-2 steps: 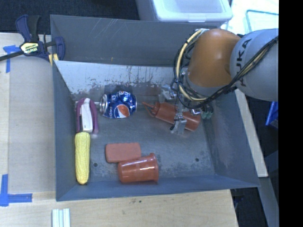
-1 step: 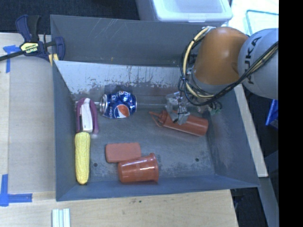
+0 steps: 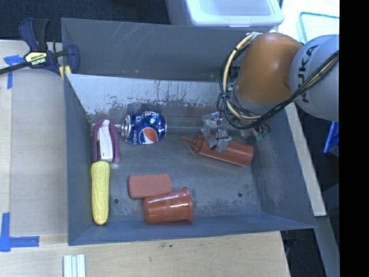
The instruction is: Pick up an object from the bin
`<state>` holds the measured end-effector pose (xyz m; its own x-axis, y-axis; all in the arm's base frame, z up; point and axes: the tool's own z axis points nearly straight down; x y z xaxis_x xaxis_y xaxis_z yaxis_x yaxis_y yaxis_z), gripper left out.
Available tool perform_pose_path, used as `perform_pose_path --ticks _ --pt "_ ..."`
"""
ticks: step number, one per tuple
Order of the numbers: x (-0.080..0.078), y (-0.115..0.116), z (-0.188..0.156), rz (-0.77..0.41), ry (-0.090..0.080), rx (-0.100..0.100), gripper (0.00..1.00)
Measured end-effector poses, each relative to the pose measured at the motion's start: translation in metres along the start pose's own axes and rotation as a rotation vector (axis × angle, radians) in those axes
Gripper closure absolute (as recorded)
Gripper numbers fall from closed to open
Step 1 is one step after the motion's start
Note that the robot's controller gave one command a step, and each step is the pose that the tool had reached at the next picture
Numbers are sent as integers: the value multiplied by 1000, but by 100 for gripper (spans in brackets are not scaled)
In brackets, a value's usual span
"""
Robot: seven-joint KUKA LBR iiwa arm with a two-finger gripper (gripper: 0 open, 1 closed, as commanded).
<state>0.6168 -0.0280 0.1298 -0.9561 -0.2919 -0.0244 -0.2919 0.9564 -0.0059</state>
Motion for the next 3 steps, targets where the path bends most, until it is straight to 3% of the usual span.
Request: perform_pose_path --ticks 1,2,3 --pt "25 -16 20 -190 -25 8 100" --pt "18 -6 50 395 -19 2 0" --pt "20 -3 59 402 -7 0 100"
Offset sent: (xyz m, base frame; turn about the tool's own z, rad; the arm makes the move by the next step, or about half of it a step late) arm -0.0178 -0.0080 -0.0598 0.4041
